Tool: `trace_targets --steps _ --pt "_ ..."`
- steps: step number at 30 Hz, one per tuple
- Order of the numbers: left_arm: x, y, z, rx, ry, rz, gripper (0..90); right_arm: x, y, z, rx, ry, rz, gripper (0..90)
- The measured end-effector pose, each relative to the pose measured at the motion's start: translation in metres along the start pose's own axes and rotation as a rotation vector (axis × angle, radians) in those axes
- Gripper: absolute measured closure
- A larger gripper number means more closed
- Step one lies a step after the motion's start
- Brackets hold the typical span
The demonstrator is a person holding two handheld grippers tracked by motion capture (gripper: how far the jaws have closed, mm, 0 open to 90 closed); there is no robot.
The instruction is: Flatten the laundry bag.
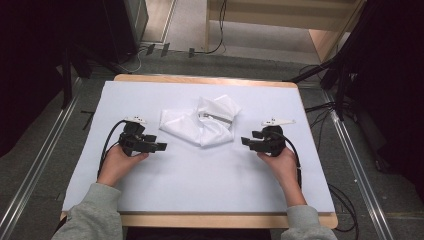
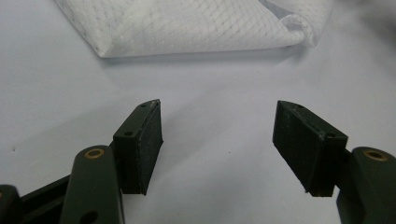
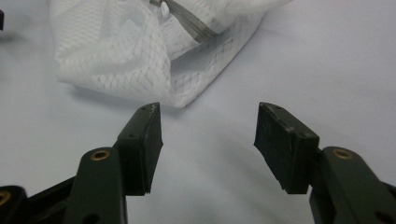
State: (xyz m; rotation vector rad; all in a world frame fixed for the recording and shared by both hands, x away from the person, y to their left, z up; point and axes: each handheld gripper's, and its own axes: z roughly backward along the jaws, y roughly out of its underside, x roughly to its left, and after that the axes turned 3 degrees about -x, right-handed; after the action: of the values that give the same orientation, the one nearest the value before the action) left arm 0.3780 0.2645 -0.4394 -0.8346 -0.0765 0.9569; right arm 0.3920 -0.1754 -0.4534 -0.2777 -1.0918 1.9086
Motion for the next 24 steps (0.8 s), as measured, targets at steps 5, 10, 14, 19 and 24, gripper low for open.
trace_targets --steps 5,10,14,19,24 --pt "-0.0044 0.0001 -0.0012 0.006 -0.011 -0.034 33.3 0.0017 -0.0004 0.0014 0.008 -0.009 -0.007 43.7" --pt "-0.0025 0.0001 -0.0006 0.002 -0.001 -0.019 33.3 -0.0005 -0.0008 0.0011 0.016 -0.016 -0.038 46.1" --pt "-0.0011 -0.0007 -0.0009 0.0 -0.004 -0.016 33.4 0.0018 -0.0004 -0.0004 0.035 -0.009 -0.035 46.3" --pt "-0.0019 -0.0022 -0.0052 0.007 -0.001 -0.023 33.4 0.0031 0.0 -0.0004 0.041 -0.003 -0.032 46.5" --pt "-0.0013 -0.0019 -0.0039 0.006 0.002 -0.02 33.5 0.0054 -0.0029 -0.0013 0.036 0.0 -0.027 48.3"
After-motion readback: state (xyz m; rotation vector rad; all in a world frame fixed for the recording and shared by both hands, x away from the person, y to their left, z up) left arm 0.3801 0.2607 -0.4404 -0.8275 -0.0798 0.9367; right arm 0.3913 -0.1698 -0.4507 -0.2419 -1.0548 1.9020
